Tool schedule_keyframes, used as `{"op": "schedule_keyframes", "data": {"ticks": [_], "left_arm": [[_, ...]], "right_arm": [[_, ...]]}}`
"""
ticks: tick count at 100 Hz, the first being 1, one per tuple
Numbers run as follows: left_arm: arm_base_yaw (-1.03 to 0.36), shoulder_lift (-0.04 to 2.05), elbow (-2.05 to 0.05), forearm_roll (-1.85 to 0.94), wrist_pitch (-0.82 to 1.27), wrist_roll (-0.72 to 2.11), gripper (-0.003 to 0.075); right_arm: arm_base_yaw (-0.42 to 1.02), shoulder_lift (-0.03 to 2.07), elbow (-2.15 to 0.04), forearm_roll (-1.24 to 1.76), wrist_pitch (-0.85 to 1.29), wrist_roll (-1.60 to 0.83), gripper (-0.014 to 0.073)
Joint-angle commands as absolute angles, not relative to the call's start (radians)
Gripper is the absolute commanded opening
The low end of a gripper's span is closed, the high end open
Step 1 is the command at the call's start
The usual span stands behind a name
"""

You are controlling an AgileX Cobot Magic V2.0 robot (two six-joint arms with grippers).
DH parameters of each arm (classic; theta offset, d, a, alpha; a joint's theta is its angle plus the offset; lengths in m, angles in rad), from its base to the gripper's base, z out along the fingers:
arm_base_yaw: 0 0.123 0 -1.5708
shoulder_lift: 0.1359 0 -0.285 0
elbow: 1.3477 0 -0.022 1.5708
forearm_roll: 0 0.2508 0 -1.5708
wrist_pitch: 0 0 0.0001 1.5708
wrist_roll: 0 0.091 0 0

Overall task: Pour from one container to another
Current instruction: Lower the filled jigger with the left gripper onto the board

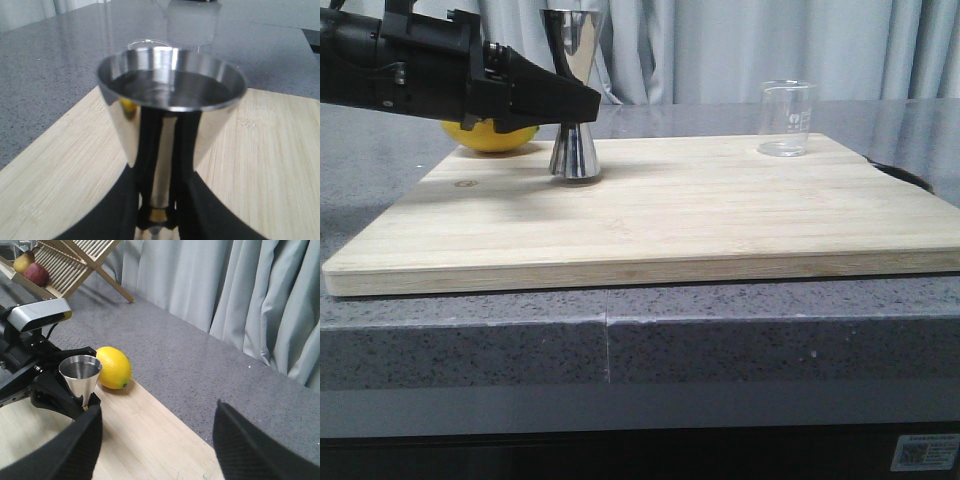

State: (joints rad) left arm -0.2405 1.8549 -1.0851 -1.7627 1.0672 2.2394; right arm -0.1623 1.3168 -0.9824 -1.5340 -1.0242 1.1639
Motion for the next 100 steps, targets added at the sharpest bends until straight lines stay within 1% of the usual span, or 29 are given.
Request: {"op": "schedule_keyframes", "data": {"ticks": [1, 100], "left_arm": [[-0.237, 1.810, -1.114, -1.835, 1.125, 2.241, -0.0018], [-0.239, 1.838, -1.114, -1.831, 1.127, 2.242, -0.0018]], "right_arm": [[-0.168, 1.284, -1.006, -1.478, -1.046, 1.160, 0.0427], [-0.168, 1.284, -1.006, -1.478, -1.046, 1.160, 0.0427]]}}
